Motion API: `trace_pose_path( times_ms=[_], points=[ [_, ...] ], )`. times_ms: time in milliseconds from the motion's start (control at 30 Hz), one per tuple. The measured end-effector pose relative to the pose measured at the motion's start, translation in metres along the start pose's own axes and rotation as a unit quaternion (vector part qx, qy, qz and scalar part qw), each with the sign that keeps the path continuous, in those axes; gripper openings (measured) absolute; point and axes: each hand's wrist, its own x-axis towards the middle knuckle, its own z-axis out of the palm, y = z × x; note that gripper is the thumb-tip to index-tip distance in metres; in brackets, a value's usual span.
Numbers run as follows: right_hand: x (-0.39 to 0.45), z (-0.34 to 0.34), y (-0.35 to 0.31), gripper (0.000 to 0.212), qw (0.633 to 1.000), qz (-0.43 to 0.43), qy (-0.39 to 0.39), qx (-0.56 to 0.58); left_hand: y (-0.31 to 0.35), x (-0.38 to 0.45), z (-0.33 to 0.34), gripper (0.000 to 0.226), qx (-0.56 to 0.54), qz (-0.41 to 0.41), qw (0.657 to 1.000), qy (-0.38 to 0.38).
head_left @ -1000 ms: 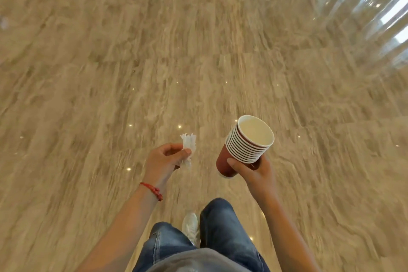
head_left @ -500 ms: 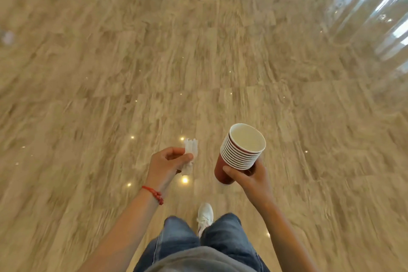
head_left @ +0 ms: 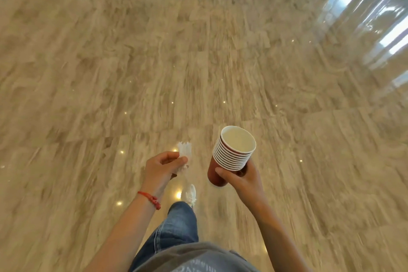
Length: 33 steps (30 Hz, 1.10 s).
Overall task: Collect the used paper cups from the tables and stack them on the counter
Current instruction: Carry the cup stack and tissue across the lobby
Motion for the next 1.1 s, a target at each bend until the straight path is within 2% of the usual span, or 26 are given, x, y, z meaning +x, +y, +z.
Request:
trace_pose_path(
  times_ms=[67,133,267,367,467,600,900,1033,1100],
  points=[
    [0.05,0.005,-0.021,0.052,1.0,-0.004,0.0,-0.003,0.03,0.045,0.011,0.019,0.007,0.003,1.0,-0.007],
    [0.097,0.008,-0.044,0.057,1.0,-0.003,0.01,0.001,0.063,0.087,0.024,0.021,0.009,0.007,1.0,-0.013],
    [0.179,0.003,-0.07,0.061,1.0,-0.005,0.022,0.009,0.122,0.16,0.06,0.014,0.025,0.023,0.999,-0.039],
    [0.23,-0.009,-0.073,0.053,0.999,0.013,0.043,0.013,0.15,0.207,0.088,0.014,0.033,0.025,0.998,-0.05],
    [0.287,-0.021,-0.078,0.05,0.999,0.018,0.043,0.015,0.166,0.254,0.116,0.015,0.027,0.012,0.998,-0.047],
    [0.38,-0.037,-0.091,0.057,0.999,0.003,0.03,0.019,0.186,0.324,0.156,0.017,0.027,-0.014,0.999,-0.035],
    [0.592,-0.082,-0.16,0.061,1.0,0.003,0.005,0.006,0.306,0.479,0.259,0.018,0.007,-0.002,1.0,-0.016],
    [0.673,-0.088,-0.181,0.066,1.0,0.012,0.004,0.002,0.344,0.542,0.292,0.017,0.001,-0.009,1.0,-0.012],
    [0.716,-0.089,-0.189,0.062,1.0,0.01,0.003,-0.005,0.361,0.577,0.306,0.017,-0.003,-0.013,1.0,-0.013]
  ],
)
